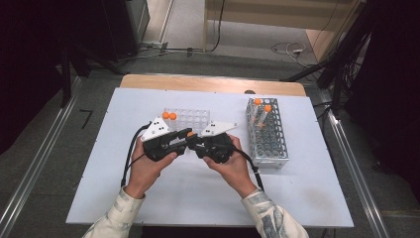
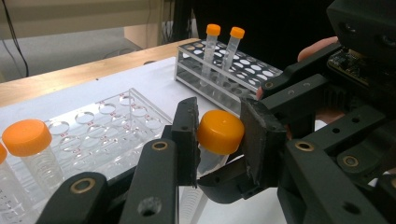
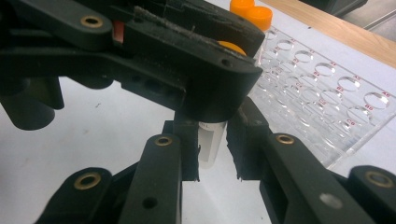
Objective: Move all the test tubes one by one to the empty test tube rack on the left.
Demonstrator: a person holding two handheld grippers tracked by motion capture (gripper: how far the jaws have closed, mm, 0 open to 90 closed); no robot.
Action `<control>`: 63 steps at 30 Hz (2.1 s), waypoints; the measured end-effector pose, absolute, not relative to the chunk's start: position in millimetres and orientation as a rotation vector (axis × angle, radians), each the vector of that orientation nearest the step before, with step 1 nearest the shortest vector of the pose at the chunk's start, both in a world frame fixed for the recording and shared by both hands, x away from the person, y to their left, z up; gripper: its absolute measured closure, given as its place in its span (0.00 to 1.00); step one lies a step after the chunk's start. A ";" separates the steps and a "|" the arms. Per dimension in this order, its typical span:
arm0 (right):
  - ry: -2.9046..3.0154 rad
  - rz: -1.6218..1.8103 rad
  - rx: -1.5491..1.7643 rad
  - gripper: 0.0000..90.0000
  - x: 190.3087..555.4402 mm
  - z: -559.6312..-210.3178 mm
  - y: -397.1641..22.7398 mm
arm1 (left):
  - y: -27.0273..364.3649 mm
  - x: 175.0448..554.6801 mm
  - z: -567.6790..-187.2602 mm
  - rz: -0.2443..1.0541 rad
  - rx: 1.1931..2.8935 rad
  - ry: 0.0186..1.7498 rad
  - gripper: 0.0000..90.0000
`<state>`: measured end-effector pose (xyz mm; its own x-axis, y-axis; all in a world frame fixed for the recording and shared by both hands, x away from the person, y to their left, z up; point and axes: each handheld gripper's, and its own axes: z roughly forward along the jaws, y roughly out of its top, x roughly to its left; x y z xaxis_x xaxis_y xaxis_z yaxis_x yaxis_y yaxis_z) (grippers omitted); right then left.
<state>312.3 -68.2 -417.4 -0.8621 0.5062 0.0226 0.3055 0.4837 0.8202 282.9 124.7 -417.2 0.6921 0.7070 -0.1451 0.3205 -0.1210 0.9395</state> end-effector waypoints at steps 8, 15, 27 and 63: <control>2.508 1.321 0.698 0.80 312.3 -417.4 -68.8 | 124.9 282.8 -417.3 0.405 1.712 0.831 0.78; 2.505 1.325 0.699 0.80 312.3 -418.0 -69.5 | 125.6 283.7 -417.6 0.392 1.706 0.836 0.78; 2.510 1.378 0.760 0.49 314.4 -424.4 -79.3 | 129.8 288.0 -409.5 0.405 1.660 0.854 0.78; 2.512 1.434 0.798 0.41 309.3 -430.2 -104.8 | 148.9 350.9 -390.9 0.541 1.569 0.991 0.78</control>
<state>309.3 -104.8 -430.2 -0.8493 0.5103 0.1349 0.3756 0.4048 0.8337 350.9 148.9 -390.9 0.5381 0.8252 -0.1716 0.3013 0.0018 0.9535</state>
